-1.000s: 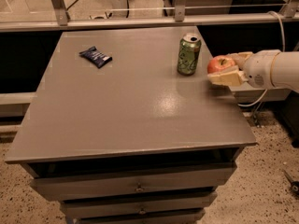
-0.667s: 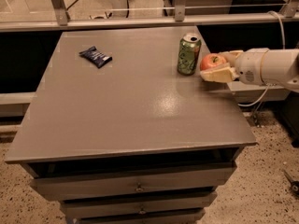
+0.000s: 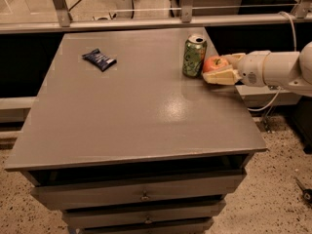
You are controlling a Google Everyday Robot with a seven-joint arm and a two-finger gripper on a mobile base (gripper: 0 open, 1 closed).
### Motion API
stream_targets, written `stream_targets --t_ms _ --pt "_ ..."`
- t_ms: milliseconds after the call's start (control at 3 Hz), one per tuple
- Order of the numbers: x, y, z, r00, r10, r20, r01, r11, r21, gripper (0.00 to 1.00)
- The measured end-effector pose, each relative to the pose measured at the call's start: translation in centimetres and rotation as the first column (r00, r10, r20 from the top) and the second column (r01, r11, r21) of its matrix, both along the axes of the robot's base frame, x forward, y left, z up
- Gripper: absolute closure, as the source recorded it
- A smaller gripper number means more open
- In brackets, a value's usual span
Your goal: Move apple near green can
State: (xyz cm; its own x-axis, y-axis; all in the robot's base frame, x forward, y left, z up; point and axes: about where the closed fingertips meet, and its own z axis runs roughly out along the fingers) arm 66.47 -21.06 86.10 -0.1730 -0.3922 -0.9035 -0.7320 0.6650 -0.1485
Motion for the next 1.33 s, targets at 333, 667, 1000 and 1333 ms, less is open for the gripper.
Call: stream_targets --t_ms 333,667,1000,1333 --pt "0.40 0.21 -0.27 1.0000 0.004 -0.002 -0.004 1.000 0.009 0.38" --pt "0.63 0.48 -0.67 0.9999 0.009 -0.008 -0.009 1.000 0.020 0.15" --pt "0.65 0.74 -0.97 0.9998 0.013 -0.015 -0.012 0.999 0.032 0.00" --pt "0.19 0.98 -0.81 0.9998 0.012 -0.016 -0.011 0.999 0.039 0.00"
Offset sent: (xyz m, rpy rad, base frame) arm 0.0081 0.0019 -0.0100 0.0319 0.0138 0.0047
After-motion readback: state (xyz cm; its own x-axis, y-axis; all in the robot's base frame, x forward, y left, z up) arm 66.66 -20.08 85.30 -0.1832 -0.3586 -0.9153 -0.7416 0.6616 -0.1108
